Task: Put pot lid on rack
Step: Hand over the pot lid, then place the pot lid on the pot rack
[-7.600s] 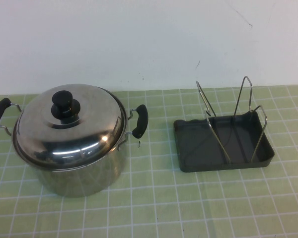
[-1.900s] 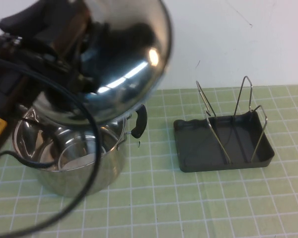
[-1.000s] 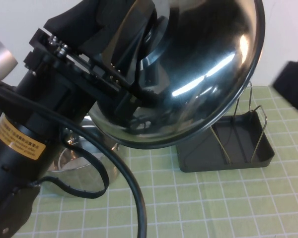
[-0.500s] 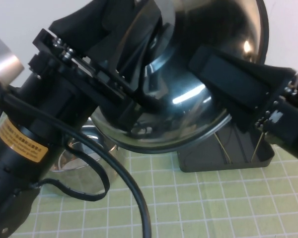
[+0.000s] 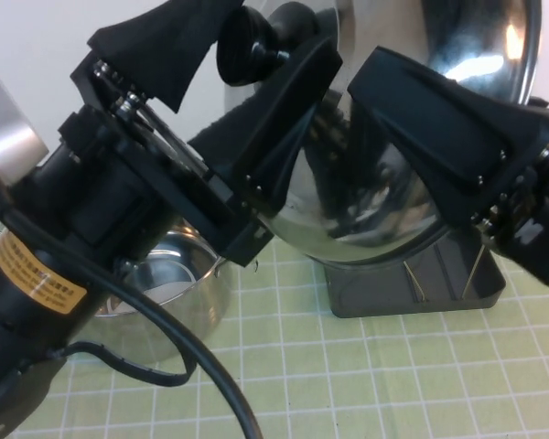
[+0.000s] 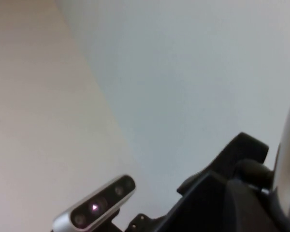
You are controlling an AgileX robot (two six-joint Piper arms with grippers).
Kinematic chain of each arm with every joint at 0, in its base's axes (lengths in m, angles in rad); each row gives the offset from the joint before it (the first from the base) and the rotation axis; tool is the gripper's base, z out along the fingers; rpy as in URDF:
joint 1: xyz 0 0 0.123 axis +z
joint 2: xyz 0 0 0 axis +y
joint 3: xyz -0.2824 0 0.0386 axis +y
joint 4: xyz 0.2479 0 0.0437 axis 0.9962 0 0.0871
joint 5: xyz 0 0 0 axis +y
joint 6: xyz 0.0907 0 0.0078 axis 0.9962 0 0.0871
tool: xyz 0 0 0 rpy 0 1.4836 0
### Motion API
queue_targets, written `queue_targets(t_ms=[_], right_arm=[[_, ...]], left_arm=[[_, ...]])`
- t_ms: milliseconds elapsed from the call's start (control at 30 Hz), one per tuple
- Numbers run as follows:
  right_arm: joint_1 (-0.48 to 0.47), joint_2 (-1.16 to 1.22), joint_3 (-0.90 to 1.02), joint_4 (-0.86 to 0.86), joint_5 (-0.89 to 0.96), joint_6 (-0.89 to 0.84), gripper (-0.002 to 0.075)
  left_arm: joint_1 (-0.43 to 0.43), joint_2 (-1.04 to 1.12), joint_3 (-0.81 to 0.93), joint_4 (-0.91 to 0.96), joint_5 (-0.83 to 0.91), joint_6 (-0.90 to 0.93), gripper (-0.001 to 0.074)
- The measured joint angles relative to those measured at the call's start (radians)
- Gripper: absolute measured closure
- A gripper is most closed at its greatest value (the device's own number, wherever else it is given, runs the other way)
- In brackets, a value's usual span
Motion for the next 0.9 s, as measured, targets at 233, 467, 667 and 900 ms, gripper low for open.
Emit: queue_targets(t_ms=[233, 467, 667, 900], right_arm=[[-0.002, 0.002, 0.000, 0.013, 0.014, -0.109, 0.0605], [-0.047, 0.003, 0.000, 0.073, 0.048, -0.231, 0.0606], [-0.178, 0.003, 0.000, 0.120, 0.220, -0.367, 0.0606], [-0.282, 0.068, 0.000, 0.124, 0.385, -0.472, 0.0607]], left_arm=[[0.000, -0.015, 0.000, -0.036, -0.004, 0.031, 0.0047], [0.000, -0.091, 0.000, -0.049, 0.081, 0.106, 0.0043], [0.000, -0.216, 0.000, -0.161, 0.406, 0.126, 0.0169], [0.000, -0.338, 0.000, -0.262, 0.925, 0.206, 0.0659]])
